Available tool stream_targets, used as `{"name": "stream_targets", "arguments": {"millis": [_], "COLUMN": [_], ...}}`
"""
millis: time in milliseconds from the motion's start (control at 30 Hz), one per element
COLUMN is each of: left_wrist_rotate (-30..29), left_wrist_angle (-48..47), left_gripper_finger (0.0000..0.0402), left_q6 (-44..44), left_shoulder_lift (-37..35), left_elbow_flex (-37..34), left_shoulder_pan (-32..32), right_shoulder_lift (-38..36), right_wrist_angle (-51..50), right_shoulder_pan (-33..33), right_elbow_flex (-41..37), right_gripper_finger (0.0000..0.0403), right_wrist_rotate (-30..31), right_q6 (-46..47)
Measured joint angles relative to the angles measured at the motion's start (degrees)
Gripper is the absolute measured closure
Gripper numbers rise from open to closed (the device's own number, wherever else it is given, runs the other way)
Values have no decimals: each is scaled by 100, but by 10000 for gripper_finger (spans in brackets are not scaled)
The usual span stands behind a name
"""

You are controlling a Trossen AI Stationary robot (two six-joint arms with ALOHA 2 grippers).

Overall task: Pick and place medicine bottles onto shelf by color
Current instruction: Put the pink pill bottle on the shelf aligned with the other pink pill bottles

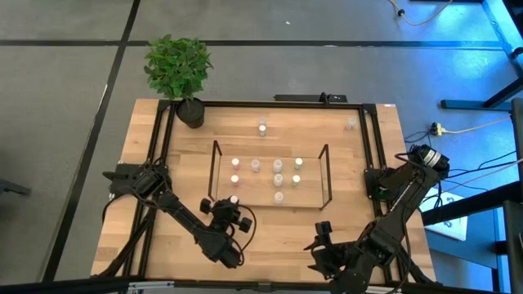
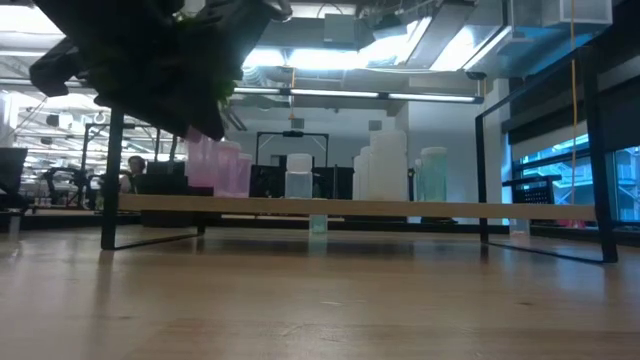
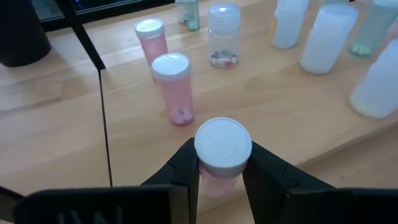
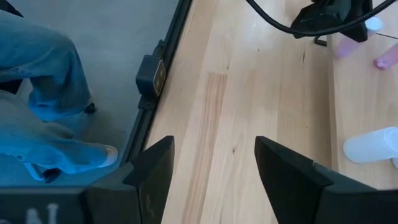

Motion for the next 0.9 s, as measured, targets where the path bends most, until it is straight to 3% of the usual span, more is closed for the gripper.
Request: {"name": "stream_targets", "arguments": {"millis": [900], "left_wrist_rotate": [267], "left_wrist_angle": [183], "left_gripper_finger": [303], "left_q6": [129], "left_shoulder_lift": [-2], "left_elbow_flex": [0], "left_shoulder_pan": [222], "right_shoulder_lift": [-2], "right_wrist_angle": [-2], "right_shoulder_pan": [2], "right_elbow_flex": [2], "right_gripper_finger": [177], "right_wrist_rotate": [0], "right_q6": [0]}}
